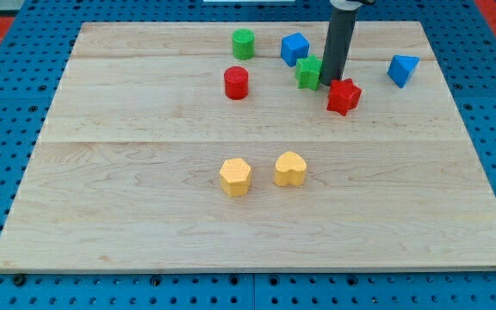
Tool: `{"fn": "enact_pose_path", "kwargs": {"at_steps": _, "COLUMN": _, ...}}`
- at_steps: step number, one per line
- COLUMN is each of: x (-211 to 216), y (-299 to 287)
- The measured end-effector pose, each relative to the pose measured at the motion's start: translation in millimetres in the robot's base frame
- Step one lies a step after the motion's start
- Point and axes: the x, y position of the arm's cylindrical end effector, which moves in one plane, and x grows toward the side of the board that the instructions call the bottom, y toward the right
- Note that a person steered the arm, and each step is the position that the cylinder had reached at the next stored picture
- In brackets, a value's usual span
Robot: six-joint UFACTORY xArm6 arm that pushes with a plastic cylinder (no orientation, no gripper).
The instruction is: Push the blue cube to the green circle
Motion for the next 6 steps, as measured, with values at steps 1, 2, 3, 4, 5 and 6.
{"fn": "enact_pose_path", "kwargs": {"at_steps": 1, "x": 0, "y": 4}}
{"fn": "enact_pose_path", "kwargs": {"at_steps": 2, "x": -8, "y": 7}}
{"fn": "enact_pose_path", "kwargs": {"at_steps": 3, "x": -40, "y": 22}}
{"fn": "enact_pose_path", "kwargs": {"at_steps": 4, "x": -57, "y": -11}}
{"fn": "enact_pose_path", "kwargs": {"at_steps": 5, "x": -61, "y": -46}}
{"fn": "enact_pose_path", "kwargs": {"at_steps": 6, "x": -85, "y": -34}}
